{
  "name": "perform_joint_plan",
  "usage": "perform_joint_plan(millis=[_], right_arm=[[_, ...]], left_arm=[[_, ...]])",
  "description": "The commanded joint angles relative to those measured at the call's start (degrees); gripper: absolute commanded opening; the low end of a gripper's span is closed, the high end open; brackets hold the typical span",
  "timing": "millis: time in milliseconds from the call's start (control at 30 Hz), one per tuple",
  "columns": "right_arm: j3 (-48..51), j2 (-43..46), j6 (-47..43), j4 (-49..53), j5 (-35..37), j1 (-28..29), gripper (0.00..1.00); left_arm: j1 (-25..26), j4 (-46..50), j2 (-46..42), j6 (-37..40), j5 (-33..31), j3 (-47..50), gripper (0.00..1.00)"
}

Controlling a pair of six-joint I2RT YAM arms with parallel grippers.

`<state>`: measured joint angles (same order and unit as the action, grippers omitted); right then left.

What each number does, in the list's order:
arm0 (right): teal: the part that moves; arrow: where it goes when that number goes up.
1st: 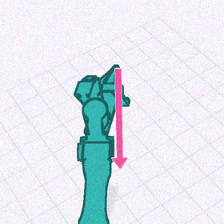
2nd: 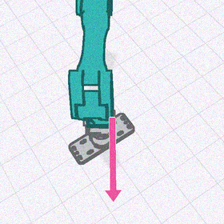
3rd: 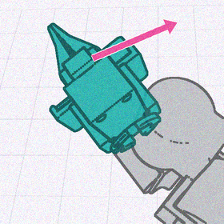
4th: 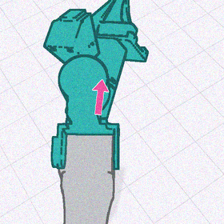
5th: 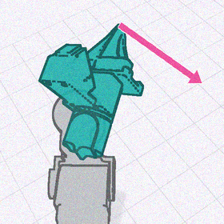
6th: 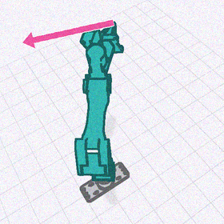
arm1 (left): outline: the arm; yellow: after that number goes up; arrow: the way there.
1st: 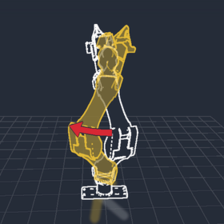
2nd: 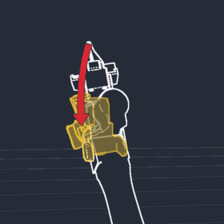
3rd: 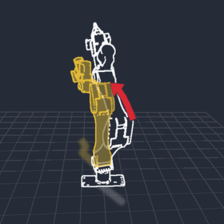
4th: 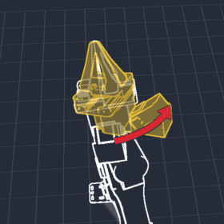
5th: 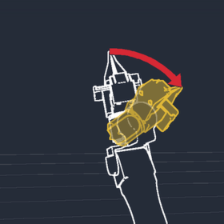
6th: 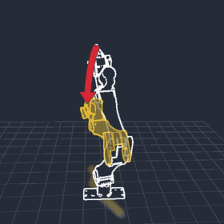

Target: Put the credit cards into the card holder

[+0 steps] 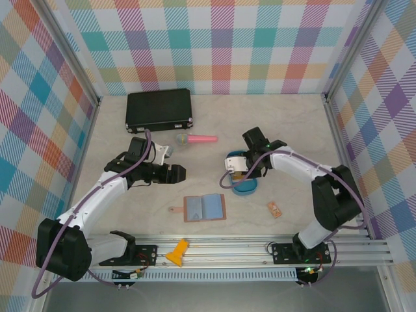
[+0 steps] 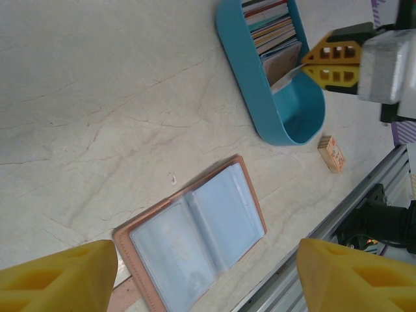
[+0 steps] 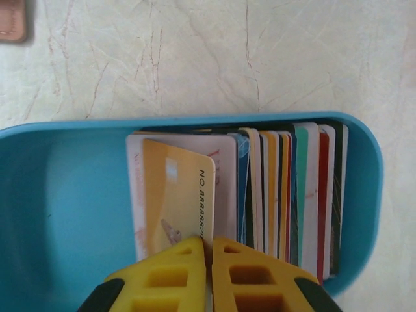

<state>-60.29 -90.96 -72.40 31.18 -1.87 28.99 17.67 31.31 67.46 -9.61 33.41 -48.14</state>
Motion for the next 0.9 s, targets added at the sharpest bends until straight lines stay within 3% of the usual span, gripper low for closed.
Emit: perform_joint_plan(millis=[0, 167, 267, 367, 500, 600, 733, 867], right_arm=[[0.61, 4.25, 2.4, 2.04, 0.21, 0.69, 0.01], [0.5, 11.46, 8.14, 7.8, -2.89, 1.24, 0.0], [-0.73, 18.0, 16.72, 9.06, -7.19, 1.49, 0.0], [-1.77, 26.28, 32.16, 5.63, -16.12, 1.49, 0.0], [-1.18, 34.15, 63.36, -7.03, -24.46, 1.47, 0.0], [-4.4, 34.22, 84.29, -10.09, -26.07, 1.47, 0.0], [-5.63, 33.3, 105.93, -15.75, -31.34, 1.51, 0.0], [-4.68, 33.87, 114.6, -17.73, -34.41, 1.6, 0.0]], left_arm=[[-0.88, -0.55, -0.18, -0.61, 0.47, 0.74, 0.73], [-0.88, -1.07, -1.81, -0.61, 0.39, 0.96, 0.72], [-0.88, -3.28, -5.0, -1.83, 2.37, 1.67, 0.71], [-0.11, -14.35, -12.56, -8.56, 6.31, 5.6, 0.72], [3.92, -40.55, -19.59, -18.23, 9.21, 11.5, 0.76], [5.88, -53.03, -13.52, -29.76, 13.04, 8.36, 0.76], [8.06, -63.04, -7.38, -42.38, 11.02, 2.82, 0.76], [10.89, -66.67, -4.68, -45.56, 11.65, -0.76, 0.74]])
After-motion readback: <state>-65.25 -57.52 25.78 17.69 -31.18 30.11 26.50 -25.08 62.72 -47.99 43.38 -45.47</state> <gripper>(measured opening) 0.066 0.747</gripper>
